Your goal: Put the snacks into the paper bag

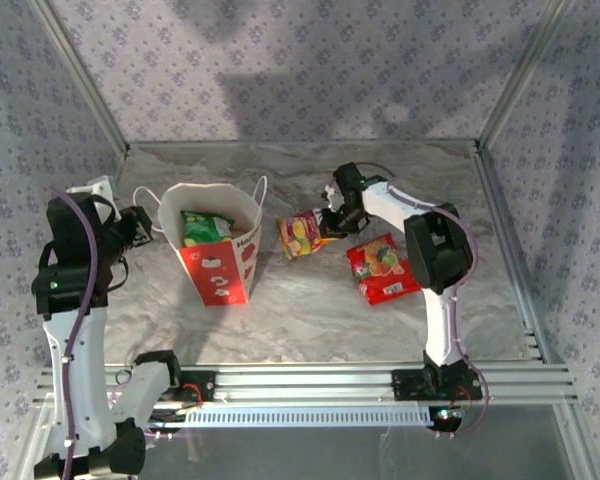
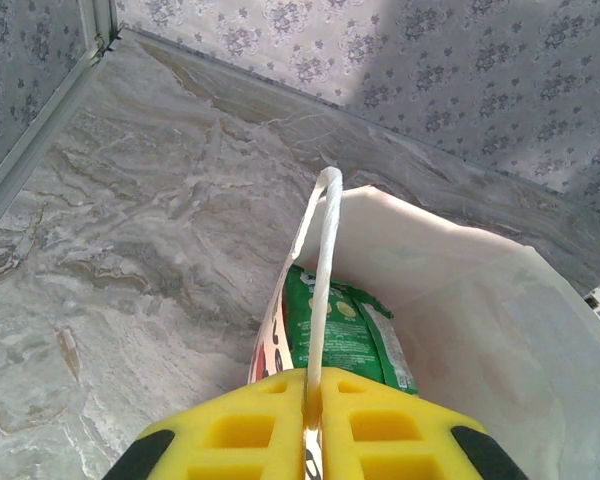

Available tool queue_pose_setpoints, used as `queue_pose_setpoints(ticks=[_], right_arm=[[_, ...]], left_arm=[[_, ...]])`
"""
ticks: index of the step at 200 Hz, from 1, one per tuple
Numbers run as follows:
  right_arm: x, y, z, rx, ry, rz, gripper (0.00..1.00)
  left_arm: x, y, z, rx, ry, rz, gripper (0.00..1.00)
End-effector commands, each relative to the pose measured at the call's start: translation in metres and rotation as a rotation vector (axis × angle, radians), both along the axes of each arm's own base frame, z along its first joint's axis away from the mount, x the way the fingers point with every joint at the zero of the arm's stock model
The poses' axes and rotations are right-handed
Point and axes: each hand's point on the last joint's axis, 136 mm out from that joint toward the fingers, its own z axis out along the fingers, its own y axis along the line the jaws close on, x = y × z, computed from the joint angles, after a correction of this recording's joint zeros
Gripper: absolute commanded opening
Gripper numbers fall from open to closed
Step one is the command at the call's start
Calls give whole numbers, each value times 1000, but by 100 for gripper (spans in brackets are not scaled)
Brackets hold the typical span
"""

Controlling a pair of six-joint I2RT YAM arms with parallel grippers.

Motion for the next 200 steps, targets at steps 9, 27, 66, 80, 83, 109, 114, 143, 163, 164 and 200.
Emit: queue_pose_setpoints(ticks=[9,27,66,80,83,109,114,143,163,164,200], right_arm=[[2,-5,2,-38,-22,-11,0],[4,-6,12,-46,-48,-10,0],[8,-8,49,-56,-128,13,0],[8,-7,67,-61,-168,25,0],[8,-7,71,-62,-177,27,0],[6,-2,103,-56,-250,67,0],[4,-1,108,-58,-259,73,0],[1,6,136,-77,-337,100,0],[-1,8,152,-100,-381,107,0],[-1,8,153,-101,-384,108,0],[-8,6,184,-138,-462,125,0]], left_arm=[[-6,0,23,9,-58,1,11],[-7,0,22,9,-58,0,11],[-8,1,22,11,-60,4,11],[-8,1,21,12,-59,5,11],[-8,0,21,12,-60,3,11],[-10,0,22,12,-62,3,11],[-10,0,22,12,-63,3,11],[-13,1,23,17,-67,6,11],[-14,1,25,21,-73,8,11],[-14,1,25,21,-74,8,11],[-15,1,26,21,-78,8,11]])
